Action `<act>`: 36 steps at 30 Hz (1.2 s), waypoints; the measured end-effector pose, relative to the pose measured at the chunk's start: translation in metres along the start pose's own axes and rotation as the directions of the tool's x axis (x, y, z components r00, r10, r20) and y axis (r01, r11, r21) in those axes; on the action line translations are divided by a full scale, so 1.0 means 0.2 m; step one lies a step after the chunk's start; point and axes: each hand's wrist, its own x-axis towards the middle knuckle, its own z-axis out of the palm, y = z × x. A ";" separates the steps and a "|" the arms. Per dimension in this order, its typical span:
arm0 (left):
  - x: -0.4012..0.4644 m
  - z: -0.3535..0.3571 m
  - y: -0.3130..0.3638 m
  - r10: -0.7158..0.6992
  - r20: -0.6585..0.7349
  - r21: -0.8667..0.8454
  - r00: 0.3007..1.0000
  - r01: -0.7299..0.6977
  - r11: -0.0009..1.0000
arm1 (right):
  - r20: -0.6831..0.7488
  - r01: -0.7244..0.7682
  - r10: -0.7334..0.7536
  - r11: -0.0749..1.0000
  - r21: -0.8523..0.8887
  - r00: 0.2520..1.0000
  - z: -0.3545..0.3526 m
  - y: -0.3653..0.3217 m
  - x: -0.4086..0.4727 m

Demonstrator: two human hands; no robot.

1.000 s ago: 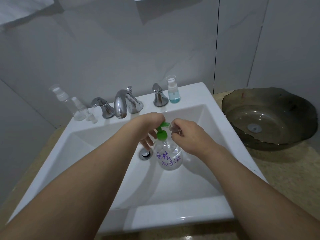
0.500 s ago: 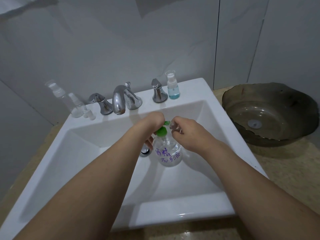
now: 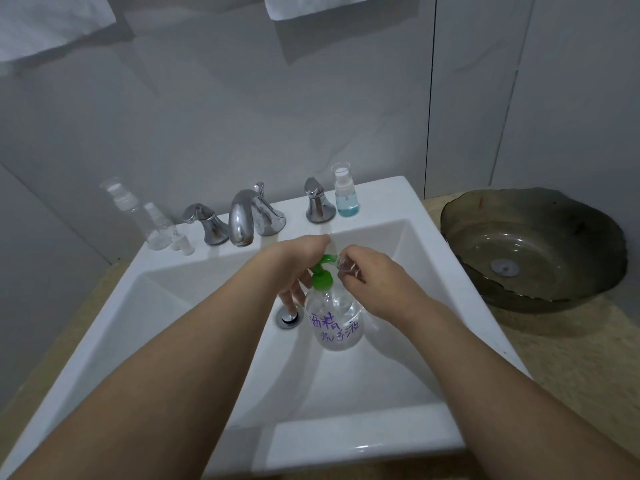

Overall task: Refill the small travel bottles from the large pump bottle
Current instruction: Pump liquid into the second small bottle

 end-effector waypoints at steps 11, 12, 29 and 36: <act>0.03 0.12 -0.03 0.037 -0.185 -0.073 0.982 -0.051 0.996 | 0.047 -0.028 0.029 0.999 -0.036 0.998 0.01 0.01 0.00; 0.03 0.12 -0.03 0.041 -0.193 -0.077 0.980 -0.056 0.995 | 0.045 -0.030 0.032 0.999 -0.029 0.999 0.01 0.01 0.00; 0.01 0.04 -0.02 0.032 -0.079 -0.093 0.996 -0.039 0.995 | 0.039 -0.047 0.046 0.999 0.012 0.998 -0.01 -0.01 0.00; 0.02 0.08 -0.01 0.060 -0.140 -0.067 0.988 -0.070 0.995 | 0.044 -0.081 0.081 0.997 -0.018 0.996 -0.01 0.00 0.00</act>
